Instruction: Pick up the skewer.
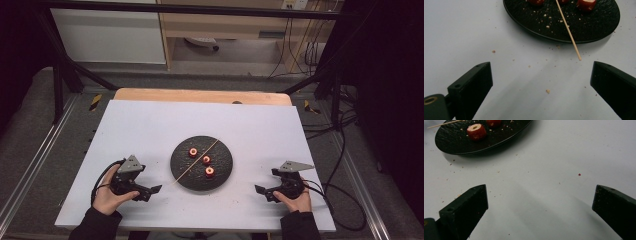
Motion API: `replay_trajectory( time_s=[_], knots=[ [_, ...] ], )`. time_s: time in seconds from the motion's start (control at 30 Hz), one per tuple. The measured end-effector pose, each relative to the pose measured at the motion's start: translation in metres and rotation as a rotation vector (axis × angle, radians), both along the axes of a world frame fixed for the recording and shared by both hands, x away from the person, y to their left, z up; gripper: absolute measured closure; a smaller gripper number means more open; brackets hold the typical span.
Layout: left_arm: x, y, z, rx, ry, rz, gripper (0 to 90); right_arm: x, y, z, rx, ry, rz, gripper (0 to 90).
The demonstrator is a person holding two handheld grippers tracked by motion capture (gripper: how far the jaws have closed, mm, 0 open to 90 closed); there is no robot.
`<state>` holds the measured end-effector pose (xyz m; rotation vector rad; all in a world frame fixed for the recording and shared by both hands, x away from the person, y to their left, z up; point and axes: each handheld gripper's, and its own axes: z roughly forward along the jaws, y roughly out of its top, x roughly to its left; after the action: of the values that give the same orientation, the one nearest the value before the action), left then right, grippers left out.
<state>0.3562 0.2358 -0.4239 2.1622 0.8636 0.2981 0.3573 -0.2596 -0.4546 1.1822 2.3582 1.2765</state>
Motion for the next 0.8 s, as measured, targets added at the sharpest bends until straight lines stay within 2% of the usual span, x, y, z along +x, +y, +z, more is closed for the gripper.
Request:
replay_trajectory(
  time_s=[0.3, 0.63, 0.8],
  knots=[
    [0.005, -0.011, 0.005, 0.018, 0.013, -0.013, 4.4, 0.000, 0.000, 0.000, 0.001, 0.001, 0.000, 0.9],
    [0.014, -0.038, 0.017, 0.043, 0.036, -0.030, 4.9, 0.000, 0.000, 0.000, -0.001, 0.002, 0.000, 0.9],
    [0.020, -0.051, 0.021, 0.069, 0.039, -0.040, 5.5, 0.000, 0.000, 0.000, -0.002, 0.003, 0.001, 0.9]
  ],
)
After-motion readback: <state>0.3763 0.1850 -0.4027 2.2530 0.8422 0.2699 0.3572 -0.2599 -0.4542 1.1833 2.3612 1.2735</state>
